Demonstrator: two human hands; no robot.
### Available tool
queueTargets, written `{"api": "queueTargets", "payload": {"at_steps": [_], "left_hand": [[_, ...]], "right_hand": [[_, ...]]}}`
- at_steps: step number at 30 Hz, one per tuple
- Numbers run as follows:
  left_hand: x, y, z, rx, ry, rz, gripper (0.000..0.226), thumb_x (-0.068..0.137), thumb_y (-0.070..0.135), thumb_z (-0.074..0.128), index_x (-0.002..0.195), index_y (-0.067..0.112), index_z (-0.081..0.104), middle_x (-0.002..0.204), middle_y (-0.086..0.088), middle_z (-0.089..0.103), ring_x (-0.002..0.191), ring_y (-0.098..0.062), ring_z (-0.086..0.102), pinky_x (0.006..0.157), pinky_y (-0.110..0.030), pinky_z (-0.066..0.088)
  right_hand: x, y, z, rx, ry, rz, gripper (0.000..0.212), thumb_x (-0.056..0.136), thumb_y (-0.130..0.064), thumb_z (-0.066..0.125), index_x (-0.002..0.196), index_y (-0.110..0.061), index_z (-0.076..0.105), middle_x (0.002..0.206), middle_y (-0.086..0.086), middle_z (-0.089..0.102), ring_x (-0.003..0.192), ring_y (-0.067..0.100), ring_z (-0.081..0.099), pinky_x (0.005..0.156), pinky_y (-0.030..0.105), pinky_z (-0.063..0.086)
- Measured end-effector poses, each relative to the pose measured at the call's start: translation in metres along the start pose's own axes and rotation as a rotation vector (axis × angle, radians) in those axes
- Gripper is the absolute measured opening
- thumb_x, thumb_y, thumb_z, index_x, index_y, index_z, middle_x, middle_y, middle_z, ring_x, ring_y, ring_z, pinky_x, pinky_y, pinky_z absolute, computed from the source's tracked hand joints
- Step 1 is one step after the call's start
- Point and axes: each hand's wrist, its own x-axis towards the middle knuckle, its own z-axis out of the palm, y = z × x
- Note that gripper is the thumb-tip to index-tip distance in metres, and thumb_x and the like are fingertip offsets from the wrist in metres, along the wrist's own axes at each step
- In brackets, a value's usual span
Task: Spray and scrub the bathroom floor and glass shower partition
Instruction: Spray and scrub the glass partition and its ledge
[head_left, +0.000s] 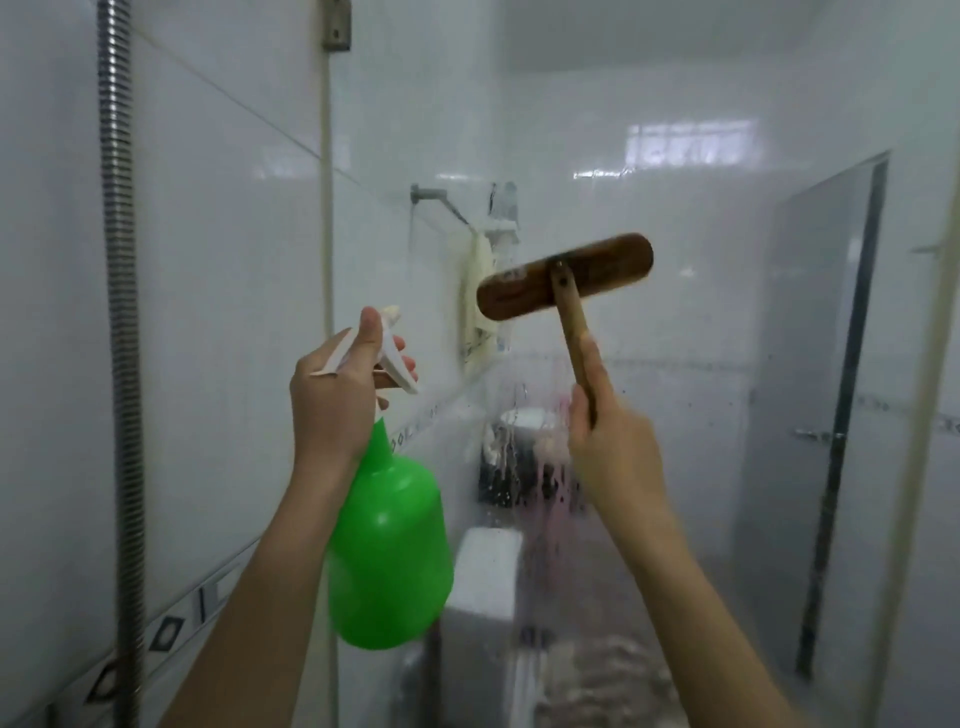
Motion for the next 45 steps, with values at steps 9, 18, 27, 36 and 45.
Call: {"api": "queueTargets", "payload": {"at_steps": [9, 18, 27, 36, 45], "left_hand": [[-0.002, 0.003, -0.015, 0.027, 0.007, -0.011, 0.034, 0.101, 0.049, 0.05, 0.085, 0.03, 0.073, 0.077, 0.0, 0.077, 0.076, -0.017, 0.076, 0.05, -0.027, 0.043], [-0.01, -0.003, -0.027, -0.008, 0.005, -0.064, 0.03, 0.101, 0.047, 0.052, 0.086, 0.032, 0.074, 0.072, 0.004, 0.076, 0.073, -0.019, 0.075, 0.076, -0.045, 0.054], [-0.016, -0.009, -0.047, 0.105, 0.049, -0.058, 0.039, 0.102, 0.047, 0.048, 0.086, 0.022, 0.073, 0.08, -0.001, 0.077, 0.071, -0.01, 0.075, 0.052, -0.02, 0.046], [-0.03, -0.019, -0.05, 0.094, 0.026, -0.084, 0.037, 0.102, 0.045, 0.049, 0.086, 0.022, 0.074, 0.077, 0.001, 0.077, 0.071, -0.011, 0.075, 0.048, -0.018, 0.047], [-0.052, -0.031, -0.023, 0.072, -0.033, -0.12, 0.03, 0.102, 0.04, 0.051, 0.086, 0.025, 0.073, 0.07, 0.008, 0.076, 0.071, -0.015, 0.075, 0.073, -0.055, 0.058]], "right_hand": [[-0.047, 0.014, 0.025, -0.009, -0.052, -0.048, 0.06, 0.101, -0.034, 0.033, 0.145, -0.053, -0.002, 0.061, 0.013, 0.056, 0.046, 0.011, 0.043, 0.044, 0.031, 0.046], [0.056, -0.041, 0.04, -0.096, 0.018, -0.206, 0.053, 0.104, -0.031, 0.03, 0.152, -0.038, 0.008, 0.059, 0.002, 0.048, 0.044, 0.013, 0.043, 0.039, 0.024, 0.034], [0.021, -0.041, 0.064, 0.007, -0.055, -0.192, 0.053, 0.104, -0.031, 0.031, 0.151, -0.042, 0.009, 0.063, 0.005, 0.052, 0.049, 0.016, 0.048, 0.052, 0.039, 0.054], [-0.105, 0.041, 0.059, 0.011, -0.151, -0.101, 0.054, 0.097, -0.043, 0.027, 0.148, -0.046, 0.009, 0.053, 0.007, 0.052, 0.039, 0.021, 0.048, 0.038, 0.037, 0.048], [-0.042, 0.031, 0.035, 0.052, 0.006, -0.094, 0.055, 0.103, -0.026, 0.037, 0.148, -0.041, 0.011, 0.053, -0.006, 0.041, 0.04, 0.005, 0.037, 0.044, 0.019, 0.043]]}}
